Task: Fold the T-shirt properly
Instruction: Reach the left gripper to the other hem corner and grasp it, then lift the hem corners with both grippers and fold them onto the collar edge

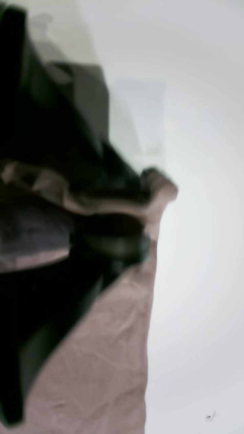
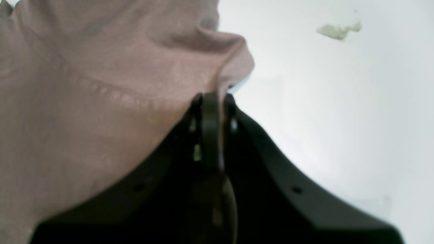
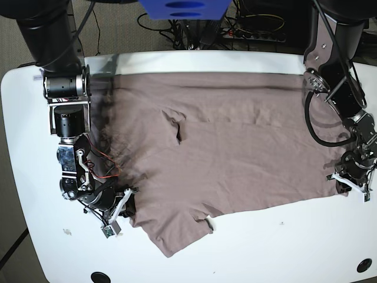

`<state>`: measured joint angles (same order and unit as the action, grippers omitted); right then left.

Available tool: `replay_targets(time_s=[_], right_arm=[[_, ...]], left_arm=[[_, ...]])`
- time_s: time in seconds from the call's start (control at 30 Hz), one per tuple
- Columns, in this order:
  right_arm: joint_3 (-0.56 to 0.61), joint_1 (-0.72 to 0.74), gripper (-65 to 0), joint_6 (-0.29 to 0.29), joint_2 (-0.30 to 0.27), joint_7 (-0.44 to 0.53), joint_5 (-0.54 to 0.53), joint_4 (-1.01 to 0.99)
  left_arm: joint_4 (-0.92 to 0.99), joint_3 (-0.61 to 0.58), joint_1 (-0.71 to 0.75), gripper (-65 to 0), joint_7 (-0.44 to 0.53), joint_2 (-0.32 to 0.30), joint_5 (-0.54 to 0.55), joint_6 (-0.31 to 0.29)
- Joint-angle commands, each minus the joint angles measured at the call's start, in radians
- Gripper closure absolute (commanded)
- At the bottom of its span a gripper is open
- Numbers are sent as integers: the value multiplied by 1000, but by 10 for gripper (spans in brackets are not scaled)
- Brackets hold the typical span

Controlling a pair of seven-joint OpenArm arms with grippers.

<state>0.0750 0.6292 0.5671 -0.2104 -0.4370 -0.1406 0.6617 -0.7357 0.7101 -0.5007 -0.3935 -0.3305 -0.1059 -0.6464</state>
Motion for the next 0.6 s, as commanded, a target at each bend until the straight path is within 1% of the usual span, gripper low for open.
replay_targets(time_s=[0.0, 0.07, 0.17, 0.33, 0.5, 0.57], right_arm=[[3, 22, 0, 4, -5, -18, 8, 7], [3, 22, 0, 4, -5, -18, 8, 7], [3, 22, 0, 4, -5, -18, 8, 7], [3, 22, 0, 4, -5, -18, 8, 8], [3, 22, 0, 4, -5, -18, 8, 8], [3, 22, 0, 4, -5, -18, 8, 8]], left_arm=[[-9, -2, -5, 0, -28, -6, -10, -6], [-11, -4, 7, 0, -28, -6, -5, -6], [-14, -23, 12, -16, -28, -6, 1, -8], [-17, -47, 10, -16, -28, -6, 1, -8], [-72, -66, 7, -18, -31, -6, 1, -8], [-100, -93, 6, -18, -52, -5, 1, -8]])
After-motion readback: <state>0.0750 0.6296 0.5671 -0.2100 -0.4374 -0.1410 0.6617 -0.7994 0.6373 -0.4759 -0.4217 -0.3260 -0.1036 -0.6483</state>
